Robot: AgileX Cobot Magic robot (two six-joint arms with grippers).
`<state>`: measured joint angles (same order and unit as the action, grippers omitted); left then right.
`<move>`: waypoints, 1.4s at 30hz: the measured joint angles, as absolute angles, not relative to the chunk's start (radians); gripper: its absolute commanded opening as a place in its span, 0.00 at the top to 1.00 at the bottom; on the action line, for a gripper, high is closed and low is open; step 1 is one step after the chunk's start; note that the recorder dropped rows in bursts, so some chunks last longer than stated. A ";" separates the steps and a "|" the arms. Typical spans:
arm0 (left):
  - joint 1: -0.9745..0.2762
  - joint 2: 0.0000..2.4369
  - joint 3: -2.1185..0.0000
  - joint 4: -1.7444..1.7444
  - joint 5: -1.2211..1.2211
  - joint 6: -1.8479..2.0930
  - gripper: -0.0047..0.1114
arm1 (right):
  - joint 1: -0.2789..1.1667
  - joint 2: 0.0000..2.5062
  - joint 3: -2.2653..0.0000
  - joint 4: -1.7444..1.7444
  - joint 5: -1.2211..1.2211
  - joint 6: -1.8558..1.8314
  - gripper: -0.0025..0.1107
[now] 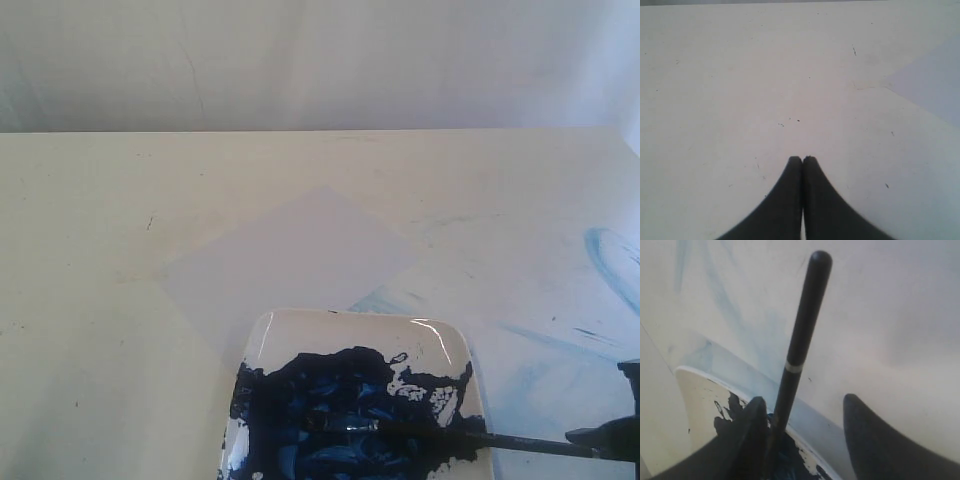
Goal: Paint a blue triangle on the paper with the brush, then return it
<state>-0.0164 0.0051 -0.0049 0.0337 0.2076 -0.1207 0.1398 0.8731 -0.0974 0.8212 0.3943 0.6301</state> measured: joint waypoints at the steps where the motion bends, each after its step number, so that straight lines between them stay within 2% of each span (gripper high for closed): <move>1: -0.016 0.005 -0.005 0.034 0.208 -0.121 0.96 | 0.140 0.873 -0.097 0.821 0.383 0.633 0.57; 42: -0.016 0.005 -0.005 0.034 0.208 -0.121 0.96 | 0.140 0.900 -0.129 0.914 0.337 0.644 0.57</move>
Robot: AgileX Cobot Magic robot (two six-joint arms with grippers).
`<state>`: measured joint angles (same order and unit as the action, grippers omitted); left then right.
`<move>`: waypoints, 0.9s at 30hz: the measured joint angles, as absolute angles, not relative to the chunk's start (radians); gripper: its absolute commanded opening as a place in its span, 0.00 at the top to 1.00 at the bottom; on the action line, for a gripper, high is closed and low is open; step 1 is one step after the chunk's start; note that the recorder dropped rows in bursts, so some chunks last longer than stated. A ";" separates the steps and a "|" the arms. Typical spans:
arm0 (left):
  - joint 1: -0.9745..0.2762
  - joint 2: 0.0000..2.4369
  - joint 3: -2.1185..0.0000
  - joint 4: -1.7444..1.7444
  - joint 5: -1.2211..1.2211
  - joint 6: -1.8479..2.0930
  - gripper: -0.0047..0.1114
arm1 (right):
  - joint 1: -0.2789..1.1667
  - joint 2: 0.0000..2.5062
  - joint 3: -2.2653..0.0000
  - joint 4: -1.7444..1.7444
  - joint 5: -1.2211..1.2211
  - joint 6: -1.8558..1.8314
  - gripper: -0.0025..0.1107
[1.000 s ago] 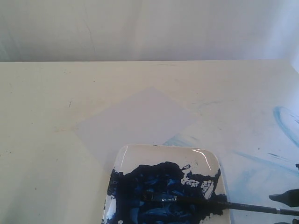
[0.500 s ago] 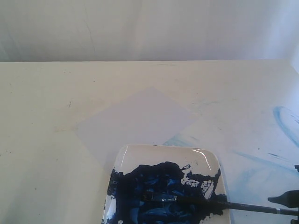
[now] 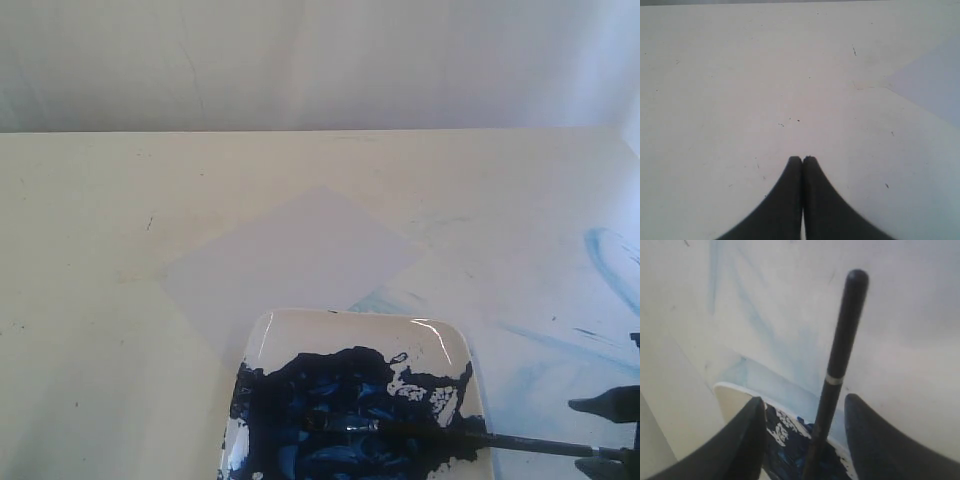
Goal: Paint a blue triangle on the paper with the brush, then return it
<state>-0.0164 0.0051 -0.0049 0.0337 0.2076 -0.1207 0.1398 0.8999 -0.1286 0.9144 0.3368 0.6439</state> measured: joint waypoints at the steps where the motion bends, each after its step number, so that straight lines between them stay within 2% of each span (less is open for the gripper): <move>1: -0.016 0.005 -0.005 0.034 0.208 -0.121 0.96 | 0.140 0.898 -0.135 0.920 0.346 0.633 0.57; 11: -0.016 0.005 -0.005 0.034 0.208 -0.121 0.96 | 0.140 0.891 -0.204 0.935 0.412 0.398 0.57; 27: -0.016 0.005 -0.005 0.034 0.208 -0.121 0.96 | 0.140 0.968 -0.187 0.944 0.440 0.375 0.57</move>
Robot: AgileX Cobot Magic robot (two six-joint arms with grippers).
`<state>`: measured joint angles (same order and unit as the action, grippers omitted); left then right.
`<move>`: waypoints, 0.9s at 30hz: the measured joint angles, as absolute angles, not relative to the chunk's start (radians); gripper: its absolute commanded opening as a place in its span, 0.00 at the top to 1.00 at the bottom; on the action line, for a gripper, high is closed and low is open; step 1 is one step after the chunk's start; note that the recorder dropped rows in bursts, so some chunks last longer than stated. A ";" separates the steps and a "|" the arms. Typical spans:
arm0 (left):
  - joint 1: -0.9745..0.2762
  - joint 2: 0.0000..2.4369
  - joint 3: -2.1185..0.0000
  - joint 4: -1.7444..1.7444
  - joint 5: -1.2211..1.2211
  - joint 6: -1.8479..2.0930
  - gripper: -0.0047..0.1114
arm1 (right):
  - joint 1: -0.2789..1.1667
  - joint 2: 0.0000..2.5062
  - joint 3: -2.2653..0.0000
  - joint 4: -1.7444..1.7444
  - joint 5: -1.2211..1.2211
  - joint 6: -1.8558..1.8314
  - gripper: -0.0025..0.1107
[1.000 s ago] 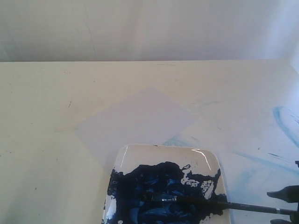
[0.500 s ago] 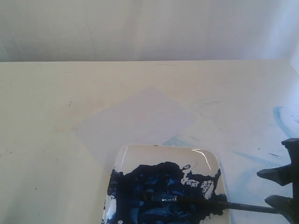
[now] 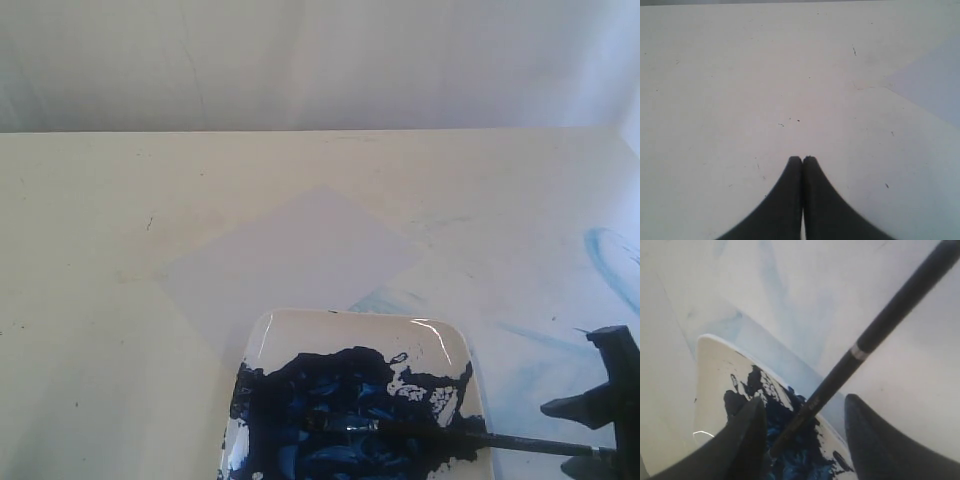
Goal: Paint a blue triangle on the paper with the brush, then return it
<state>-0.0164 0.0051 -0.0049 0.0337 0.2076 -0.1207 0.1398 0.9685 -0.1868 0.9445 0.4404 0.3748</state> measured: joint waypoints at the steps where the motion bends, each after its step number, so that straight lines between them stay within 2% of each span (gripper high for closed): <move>1: -0.016 0.005 -0.005 0.034 0.208 -0.121 0.96 | 0.140 0.979 -0.187 0.944 0.440 0.375 0.57; 27: -0.016 0.005 -0.005 0.034 0.208 -0.121 0.96 | 0.162 1.160 -0.187 1.061 0.284 0.353 0.57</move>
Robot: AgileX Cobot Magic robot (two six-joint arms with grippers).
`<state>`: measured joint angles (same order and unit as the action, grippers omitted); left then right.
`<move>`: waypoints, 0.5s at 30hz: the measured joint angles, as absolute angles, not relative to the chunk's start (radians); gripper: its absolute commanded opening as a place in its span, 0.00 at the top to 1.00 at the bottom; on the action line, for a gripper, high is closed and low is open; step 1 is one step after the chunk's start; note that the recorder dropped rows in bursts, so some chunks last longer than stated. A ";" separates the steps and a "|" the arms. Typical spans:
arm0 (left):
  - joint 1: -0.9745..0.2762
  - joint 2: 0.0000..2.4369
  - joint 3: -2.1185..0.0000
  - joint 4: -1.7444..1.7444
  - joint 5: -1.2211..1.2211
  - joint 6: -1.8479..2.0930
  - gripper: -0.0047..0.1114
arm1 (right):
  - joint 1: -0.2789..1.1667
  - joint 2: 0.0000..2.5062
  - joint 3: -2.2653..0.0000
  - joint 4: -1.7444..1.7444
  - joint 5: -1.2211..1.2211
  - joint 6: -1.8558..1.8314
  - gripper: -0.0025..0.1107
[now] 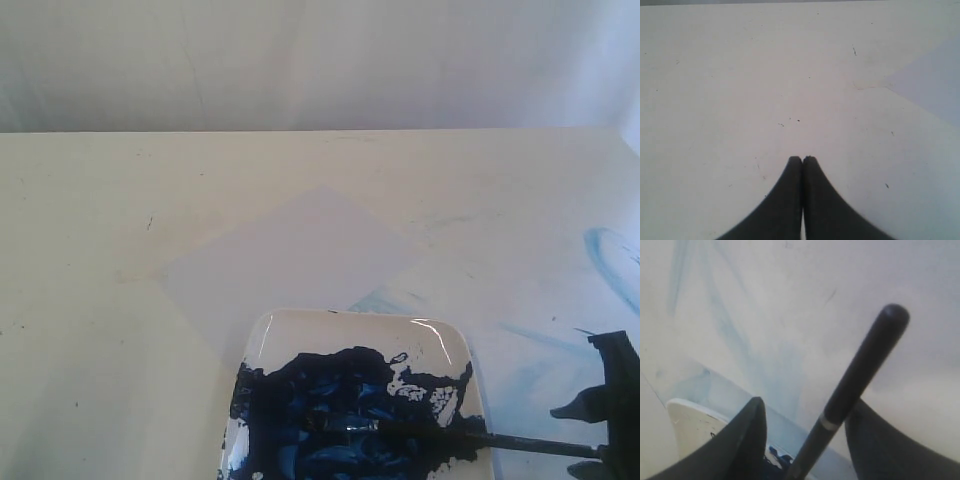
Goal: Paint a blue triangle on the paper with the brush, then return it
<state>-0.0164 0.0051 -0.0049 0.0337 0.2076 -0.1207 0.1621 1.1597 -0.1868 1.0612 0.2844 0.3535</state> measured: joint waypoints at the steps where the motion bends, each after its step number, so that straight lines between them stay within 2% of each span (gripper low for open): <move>1: -0.016 0.005 -0.005 0.034 0.208 -0.121 0.96 | 0.173 1.160 -0.187 1.068 0.268 0.352 0.57; 15: -0.016 0.005 -0.005 0.034 0.208 -0.121 0.96 | 0.284 1.261 -0.210 1.126 0.153 0.352 0.57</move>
